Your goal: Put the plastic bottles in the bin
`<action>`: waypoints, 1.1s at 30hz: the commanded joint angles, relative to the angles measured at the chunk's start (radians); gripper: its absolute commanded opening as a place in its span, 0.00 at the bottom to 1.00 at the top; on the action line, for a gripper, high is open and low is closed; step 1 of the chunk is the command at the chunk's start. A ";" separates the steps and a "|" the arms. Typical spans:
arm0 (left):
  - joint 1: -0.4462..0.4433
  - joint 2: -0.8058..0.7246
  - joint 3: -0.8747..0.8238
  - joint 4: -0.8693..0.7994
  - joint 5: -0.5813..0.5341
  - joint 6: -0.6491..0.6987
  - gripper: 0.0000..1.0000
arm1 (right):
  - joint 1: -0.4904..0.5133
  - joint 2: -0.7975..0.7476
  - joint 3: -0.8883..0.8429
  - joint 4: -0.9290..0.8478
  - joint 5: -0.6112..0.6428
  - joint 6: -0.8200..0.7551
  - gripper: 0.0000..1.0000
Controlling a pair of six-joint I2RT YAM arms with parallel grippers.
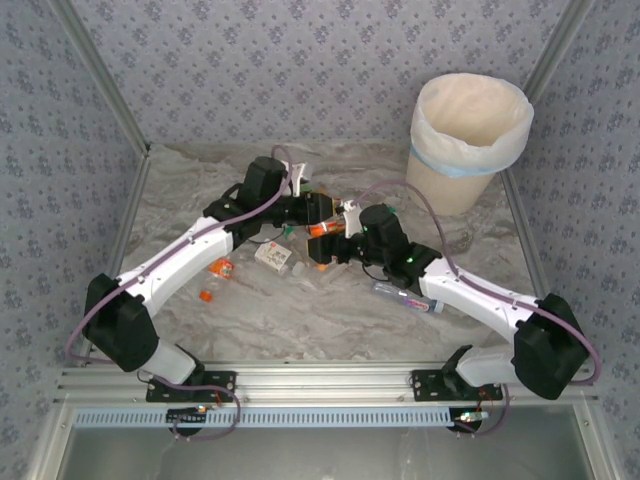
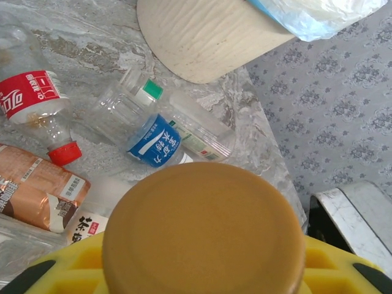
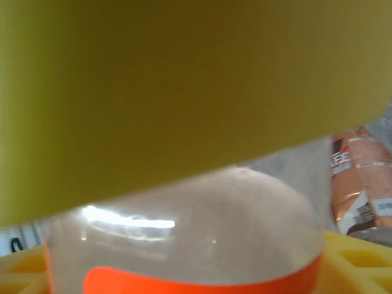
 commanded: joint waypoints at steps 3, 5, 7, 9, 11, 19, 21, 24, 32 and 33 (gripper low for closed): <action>-0.003 -0.018 0.019 0.030 0.053 0.004 0.32 | 0.010 -0.023 0.020 -0.011 0.045 -0.051 0.62; -0.003 -0.025 0.021 0.020 0.042 0.012 0.61 | 0.009 -0.032 0.026 -0.052 0.063 -0.074 0.60; -0.002 -0.032 0.026 0.002 0.021 0.025 0.81 | 0.004 -0.037 0.035 -0.102 0.083 -0.088 0.59; 0.008 -0.040 0.041 -0.018 0.007 0.037 0.94 | -0.004 -0.044 0.050 -0.160 0.098 -0.099 0.58; 0.025 -0.051 0.048 -0.032 -0.013 0.032 0.99 | -0.013 -0.057 0.064 -0.221 0.115 -0.116 0.57; 0.172 -0.195 -0.105 0.025 -0.191 -0.110 1.00 | -0.109 -0.117 0.142 -0.394 0.147 -0.189 0.54; 0.224 -0.254 -0.178 0.025 -0.245 -0.142 0.99 | -0.142 -0.130 0.174 -0.427 0.157 -0.207 0.54; 0.277 -0.351 -0.281 0.019 -0.316 -0.129 0.99 | -0.207 -0.130 0.257 -0.507 0.194 -0.226 0.53; 0.346 -0.536 -0.394 -0.134 -0.485 0.017 1.00 | -0.436 -0.066 0.548 -0.622 0.214 -0.313 0.53; 0.362 -0.545 -0.404 -0.148 -0.495 0.003 0.99 | -0.477 -0.045 0.580 -0.618 0.220 -0.318 0.54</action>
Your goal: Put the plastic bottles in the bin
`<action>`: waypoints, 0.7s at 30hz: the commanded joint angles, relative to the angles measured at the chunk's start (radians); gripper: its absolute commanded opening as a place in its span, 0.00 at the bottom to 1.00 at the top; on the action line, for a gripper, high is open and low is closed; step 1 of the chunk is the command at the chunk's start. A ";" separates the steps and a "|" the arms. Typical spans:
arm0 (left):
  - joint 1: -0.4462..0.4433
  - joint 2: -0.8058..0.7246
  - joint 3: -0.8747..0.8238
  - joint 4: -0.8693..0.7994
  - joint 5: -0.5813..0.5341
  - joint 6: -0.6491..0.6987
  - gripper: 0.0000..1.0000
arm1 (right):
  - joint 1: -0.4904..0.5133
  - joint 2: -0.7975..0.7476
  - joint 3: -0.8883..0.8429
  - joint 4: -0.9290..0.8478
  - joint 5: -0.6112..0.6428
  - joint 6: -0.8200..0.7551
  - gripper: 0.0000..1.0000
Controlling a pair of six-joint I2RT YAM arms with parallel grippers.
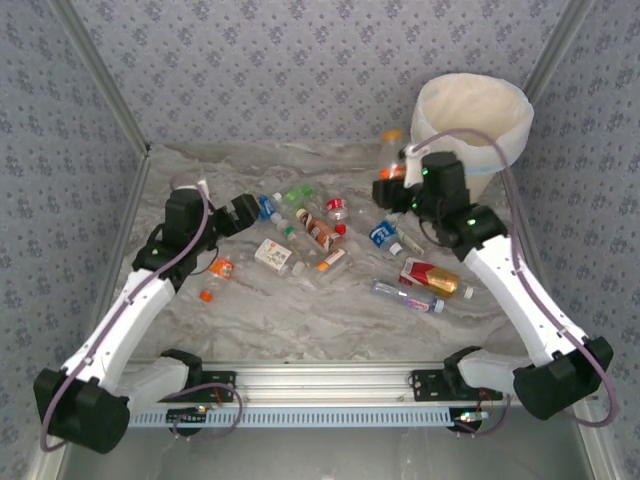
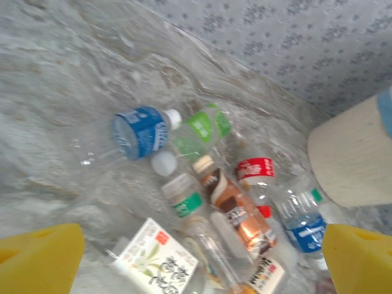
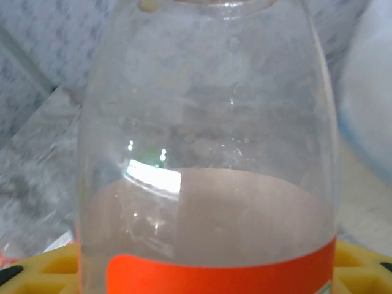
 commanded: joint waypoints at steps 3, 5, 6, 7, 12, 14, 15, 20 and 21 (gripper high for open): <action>0.054 -0.037 -0.038 -0.062 -0.061 0.060 1.00 | -0.170 0.115 0.179 -0.038 0.040 -0.058 0.54; 0.061 -0.018 -0.033 -0.094 -0.098 0.057 0.99 | -0.228 0.179 0.251 -0.038 0.034 -0.062 0.54; 0.069 -0.007 -0.034 -0.103 -0.110 0.057 0.99 | -0.252 0.217 0.289 -0.038 0.038 -0.065 0.55; 0.078 0.002 -0.036 -0.108 -0.111 0.058 0.99 | -0.275 0.252 0.322 -0.039 0.044 -0.068 0.55; 0.145 0.063 -0.037 -0.101 -0.087 0.063 0.99 | -0.367 0.482 0.557 -0.070 0.024 -0.026 0.59; 0.169 0.093 -0.028 -0.106 -0.086 0.068 0.99 | -0.385 0.584 0.685 -0.130 0.011 -0.019 0.60; 0.183 0.112 -0.019 -0.118 -0.092 0.067 0.99 | -0.389 0.639 0.750 -0.178 0.013 -0.019 0.61; 0.256 0.199 -0.003 -0.161 -0.060 0.024 0.99 | -0.392 0.824 0.953 -0.316 0.060 -0.003 0.69; 0.264 0.207 -0.008 -0.157 -0.044 0.016 0.99 | -0.392 0.840 0.963 -0.319 0.062 0.002 0.71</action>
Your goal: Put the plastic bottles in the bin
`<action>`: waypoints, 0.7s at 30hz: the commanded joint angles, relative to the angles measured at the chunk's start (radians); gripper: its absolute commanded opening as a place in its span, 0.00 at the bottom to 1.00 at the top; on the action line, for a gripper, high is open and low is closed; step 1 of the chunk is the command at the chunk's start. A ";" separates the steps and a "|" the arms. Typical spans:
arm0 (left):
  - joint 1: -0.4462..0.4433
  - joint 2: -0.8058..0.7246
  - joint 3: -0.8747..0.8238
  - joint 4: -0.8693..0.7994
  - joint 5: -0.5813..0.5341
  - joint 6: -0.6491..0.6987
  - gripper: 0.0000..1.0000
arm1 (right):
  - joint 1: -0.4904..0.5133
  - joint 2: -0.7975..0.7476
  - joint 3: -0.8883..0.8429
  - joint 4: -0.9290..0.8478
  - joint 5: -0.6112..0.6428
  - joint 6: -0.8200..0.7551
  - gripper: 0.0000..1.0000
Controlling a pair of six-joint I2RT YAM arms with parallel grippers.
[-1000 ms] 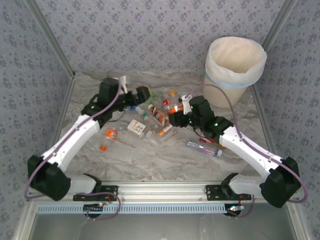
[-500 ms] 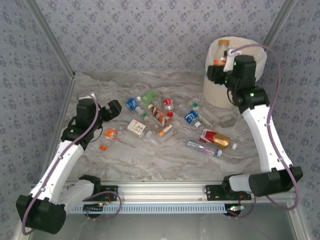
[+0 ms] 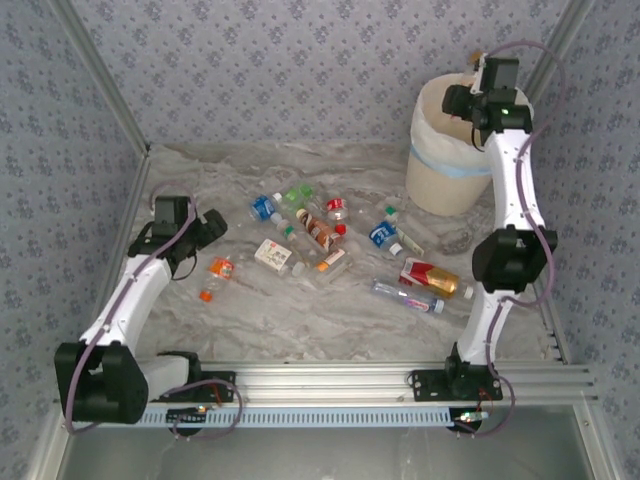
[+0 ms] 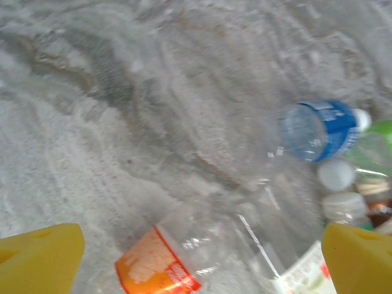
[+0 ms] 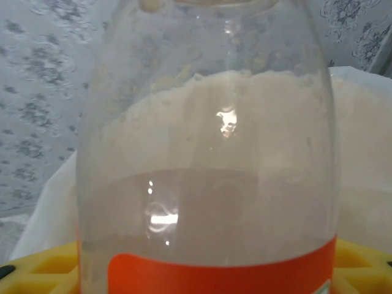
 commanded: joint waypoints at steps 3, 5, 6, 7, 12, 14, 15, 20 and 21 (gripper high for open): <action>0.029 0.031 0.015 -0.031 0.043 -0.025 0.99 | 0.002 0.056 0.060 -0.102 0.011 0.035 0.74; 0.029 0.038 0.008 -0.030 0.050 -0.018 0.99 | 0.001 0.061 0.058 -0.108 0.010 0.052 0.78; 0.029 0.042 0.007 -0.030 0.057 -0.011 1.00 | 0.002 0.060 0.056 -0.112 0.009 0.057 0.78; 0.029 0.047 0.006 -0.031 0.064 -0.006 1.00 | 0.003 0.056 0.055 -0.113 0.007 0.060 0.79; 0.029 0.063 -0.041 0.031 0.179 0.019 0.99 | 0.009 -0.011 0.026 -0.112 -0.001 0.059 0.80; 0.029 0.066 -0.064 0.061 0.227 0.030 1.00 | 0.011 -0.062 -0.017 -0.096 -0.006 0.062 0.82; 0.029 0.068 -0.073 0.068 0.241 0.035 0.99 | 0.014 -0.096 -0.051 -0.082 -0.010 0.063 0.84; 0.030 0.075 -0.113 0.081 0.262 0.077 1.00 | 0.018 -0.283 -0.266 0.031 -0.052 0.081 0.95; 0.030 0.077 -0.121 0.082 0.255 0.079 0.99 | 0.018 -0.320 -0.313 0.054 -0.060 0.091 0.98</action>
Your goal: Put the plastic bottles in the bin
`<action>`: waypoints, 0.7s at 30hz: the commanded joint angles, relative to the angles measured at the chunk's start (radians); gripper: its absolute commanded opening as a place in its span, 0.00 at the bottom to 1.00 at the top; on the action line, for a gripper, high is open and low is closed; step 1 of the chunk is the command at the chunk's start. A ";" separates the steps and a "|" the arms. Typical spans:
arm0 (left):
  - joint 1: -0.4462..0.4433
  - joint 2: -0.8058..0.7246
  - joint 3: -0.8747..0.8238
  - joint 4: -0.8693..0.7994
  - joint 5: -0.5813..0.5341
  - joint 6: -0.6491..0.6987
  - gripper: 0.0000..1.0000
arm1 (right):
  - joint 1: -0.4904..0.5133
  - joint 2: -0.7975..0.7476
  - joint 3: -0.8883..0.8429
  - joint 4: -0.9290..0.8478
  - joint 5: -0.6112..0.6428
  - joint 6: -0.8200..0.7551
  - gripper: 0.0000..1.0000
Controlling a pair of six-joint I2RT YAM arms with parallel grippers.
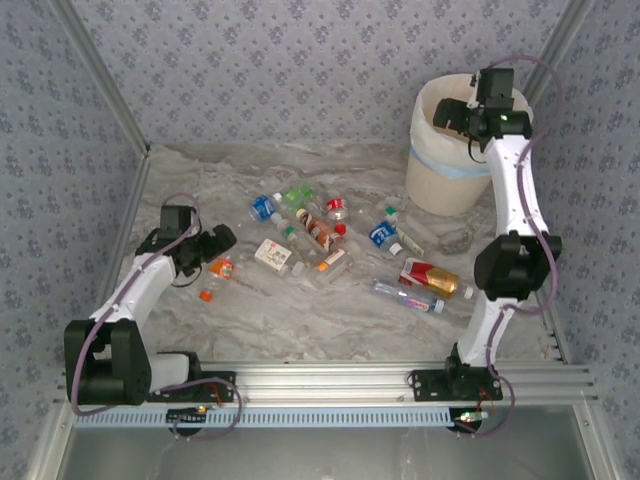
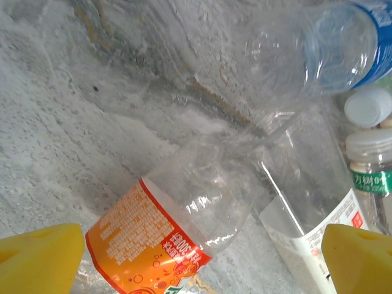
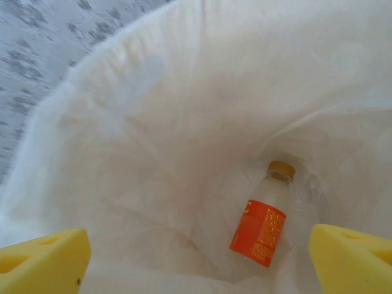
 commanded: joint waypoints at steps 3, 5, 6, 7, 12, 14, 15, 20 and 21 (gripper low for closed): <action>0.003 0.016 -0.034 0.030 0.013 0.038 0.99 | 0.011 -0.212 -0.200 0.155 -0.069 0.067 1.00; -0.003 0.019 -0.047 0.027 0.015 0.038 0.99 | 0.019 -0.286 -0.298 0.207 -0.086 0.096 1.00; -0.011 0.017 -0.056 0.025 0.016 0.041 0.99 | 0.027 -0.322 -0.347 0.233 -0.093 0.109 1.00; -0.022 0.012 -0.066 0.019 0.014 0.044 0.99 | 0.033 -0.357 -0.390 0.250 -0.097 0.119 1.00; -0.124 -0.009 -0.099 -0.015 -0.043 0.058 0.99 | 0.067 -0.480 -0.538 0.295 -0.093 0.148 1.00; -0.175 -0.016 -0.111 -0.025 -0.094 0.048 0.99 | 0.079 -0.514 -0.584 0.309 -0.094 0.162 1.00; -0.199 -0.020 -0.118 -0.030 -0.122 0.038 0.99 | 0.085 -0.530 -0.604 0.317 -0.096 0.166 1.00; -0.298 -0.011 -0.139 -0.031 -0.177 0.012 0.98 | 0.115 -0.582 -0.673 0.339 -0.090 0.191 1.00; -0.315 -0.007 -0.142 -0.031 -0.186 0.008 0.97 | 0.122 -0.589 -0.682 0.342 -0.088 0.192 1.00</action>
